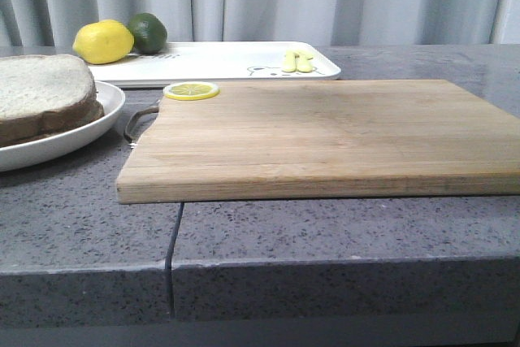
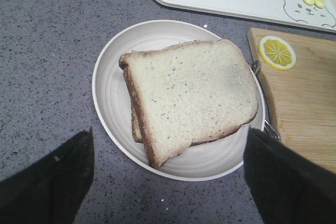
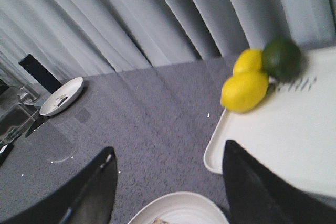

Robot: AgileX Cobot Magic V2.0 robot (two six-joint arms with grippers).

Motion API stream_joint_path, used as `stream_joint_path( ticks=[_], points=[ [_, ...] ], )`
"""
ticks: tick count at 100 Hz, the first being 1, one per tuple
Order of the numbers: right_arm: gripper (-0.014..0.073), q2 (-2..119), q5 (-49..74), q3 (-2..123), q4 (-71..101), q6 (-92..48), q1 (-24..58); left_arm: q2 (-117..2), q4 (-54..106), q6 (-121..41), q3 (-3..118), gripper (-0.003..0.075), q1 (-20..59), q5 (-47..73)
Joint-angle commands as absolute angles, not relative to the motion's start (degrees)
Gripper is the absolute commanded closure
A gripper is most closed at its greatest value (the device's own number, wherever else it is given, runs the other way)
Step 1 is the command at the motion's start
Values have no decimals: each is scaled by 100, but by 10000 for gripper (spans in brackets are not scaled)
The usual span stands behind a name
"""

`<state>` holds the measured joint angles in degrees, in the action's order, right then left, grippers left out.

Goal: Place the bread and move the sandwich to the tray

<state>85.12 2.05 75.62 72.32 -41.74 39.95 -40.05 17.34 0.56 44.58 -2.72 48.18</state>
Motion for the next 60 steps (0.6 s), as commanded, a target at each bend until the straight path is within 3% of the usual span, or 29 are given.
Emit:
stream_joint_path(
  ticks=[1, 28, 60],
  points=[
    [142, 7875, 514, 7780, 6195, -3893, 3748, -3984, 1866, 54, 4673, 174, -290, 4434],
    [142, 6849, 1728, 7556, 3070, -2140, 2746, -3984, 1866, 54, 4673, 174, -290, 4434],
    [142, 5102, 1861, 6044, 693, -620, 1420, -3984, 1866, 54, 4673, 174, -290, 4434]
  ],
)
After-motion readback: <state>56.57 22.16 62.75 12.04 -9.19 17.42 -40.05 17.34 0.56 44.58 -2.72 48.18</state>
